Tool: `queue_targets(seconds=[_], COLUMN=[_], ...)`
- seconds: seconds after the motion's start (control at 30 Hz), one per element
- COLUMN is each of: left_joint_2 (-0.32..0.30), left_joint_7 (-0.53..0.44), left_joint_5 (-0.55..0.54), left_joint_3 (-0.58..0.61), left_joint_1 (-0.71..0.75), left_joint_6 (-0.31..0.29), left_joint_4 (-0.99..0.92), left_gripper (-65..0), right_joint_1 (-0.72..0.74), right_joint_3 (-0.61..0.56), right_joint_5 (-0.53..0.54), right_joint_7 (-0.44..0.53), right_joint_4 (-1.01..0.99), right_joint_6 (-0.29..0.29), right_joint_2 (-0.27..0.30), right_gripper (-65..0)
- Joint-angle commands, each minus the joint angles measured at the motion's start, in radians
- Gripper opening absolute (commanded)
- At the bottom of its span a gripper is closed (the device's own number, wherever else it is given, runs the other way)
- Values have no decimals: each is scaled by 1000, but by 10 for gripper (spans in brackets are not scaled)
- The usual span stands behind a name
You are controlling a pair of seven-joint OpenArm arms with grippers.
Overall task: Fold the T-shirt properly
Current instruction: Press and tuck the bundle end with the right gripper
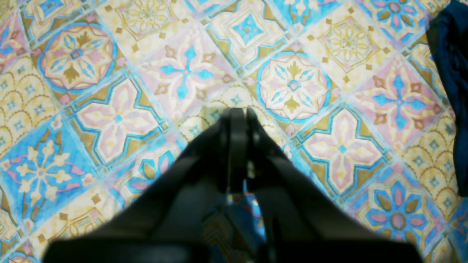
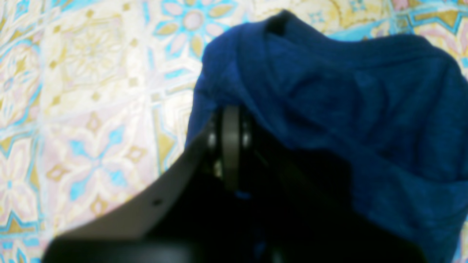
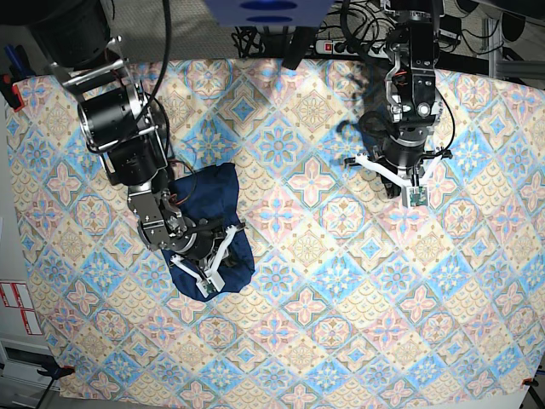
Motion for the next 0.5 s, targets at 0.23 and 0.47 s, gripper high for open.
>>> queue_targets(seconds=[0.23,0.47], left_joint_2=[0,0], left_joint_7=[-20,-20], left_joint_5=[1,1], left_joint_3=[-1,-1], left_joint_1=[-1,7], left_joint_6=[1,1], left_joint_4=[17,17], left_gripper=[-650,-650], right_joint_1=[86,81], right_joint_3=[3,6], right_joint_5=[-28,-200], right_joint_7=[235,251], right_joint_4=[-162,-133], right_joint_6=[0,0], right_joint_2=[-69,-89], right_gripper=[-648,-650])
